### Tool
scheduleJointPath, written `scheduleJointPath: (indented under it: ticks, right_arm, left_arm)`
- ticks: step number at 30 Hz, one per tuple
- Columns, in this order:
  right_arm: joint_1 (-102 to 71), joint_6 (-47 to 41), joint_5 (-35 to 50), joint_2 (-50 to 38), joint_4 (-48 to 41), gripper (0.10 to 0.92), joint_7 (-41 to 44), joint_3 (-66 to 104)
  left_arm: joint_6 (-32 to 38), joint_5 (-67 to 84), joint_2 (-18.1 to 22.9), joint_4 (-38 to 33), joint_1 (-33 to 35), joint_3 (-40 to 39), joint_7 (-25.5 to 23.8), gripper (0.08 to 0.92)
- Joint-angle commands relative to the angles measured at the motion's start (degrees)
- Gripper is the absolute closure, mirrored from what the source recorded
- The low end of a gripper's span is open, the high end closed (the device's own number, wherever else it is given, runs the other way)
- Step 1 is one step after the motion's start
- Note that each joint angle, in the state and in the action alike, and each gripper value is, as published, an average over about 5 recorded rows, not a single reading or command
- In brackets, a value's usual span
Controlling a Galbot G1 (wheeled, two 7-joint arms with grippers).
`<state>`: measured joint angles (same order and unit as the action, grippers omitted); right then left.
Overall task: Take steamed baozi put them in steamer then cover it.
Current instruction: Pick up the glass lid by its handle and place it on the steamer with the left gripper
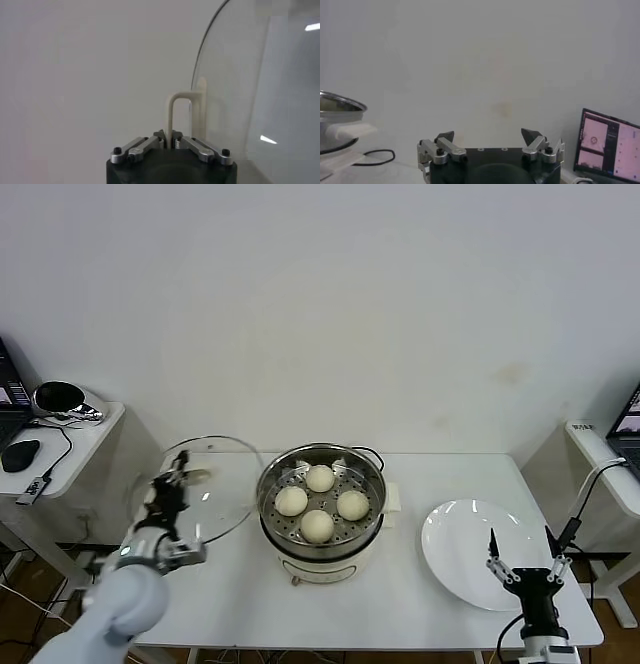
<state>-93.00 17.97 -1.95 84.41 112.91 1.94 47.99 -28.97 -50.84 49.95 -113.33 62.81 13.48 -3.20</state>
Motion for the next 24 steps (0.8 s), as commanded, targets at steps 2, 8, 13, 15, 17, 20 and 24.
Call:
scheduleJointPath:
  ticks: [2, 8, 13, 15, 17, 20, 24]
  right_arm:
    - [0.7, 0.6, -2.6, 1.6, -2.0, 0.203, -0.8, -0.5]
    - [0.8, 0.9, -2.9, 1.9, -2.4, 0.203, -0.9, -0.9]
    - [0.6, 1.1, -2.9, 2.0, -2.5, 0.203, -0.9, -0.9]
    - [0.6, 1.2, -2.8, 2.0, -2.7, 0.203, -0.9, -0.9]
    - [0.5, 1.3, -2.8, 2.0, -2.8, 0.203, -0.9, -0.9]
    - [0.5, 1.4, -2.8, 1.9, -2.9, 0.203, -0.9, -1.0]
    - [0.6, 1.6, -2.6, 1.9, -3.0, 0.203, -0.9, -1.1]
  left_arm:
    - [-10.3, -16.3, 10.5, 4.2, -20.7, -22.7, -11.9, 0.849]
    - [-10.3, -19.3, 15.9, 8.2, -22.2, -25.1, -13.4, 0.849]
    - [-9.6, -18.6, 18.0, 9.9, -22.6, -26.1, -13.1, 0.849]
    - [-9.2, -17.6, 18.3, 10.0, -22.6, -26.5, -13.0, 0.849]
    - [-9.1, -16.7, 18.4, 10.0, -22.3, -26.7, -12.8, 0.849]
    - [-8.8, -15.7, 18.4, 9.9, -21.9, -26.8, -12.6, 0.849]
    - [-8.5, -15.3, 18.3, 9.6, -21.2, -27.2, -12.2, 0.849]
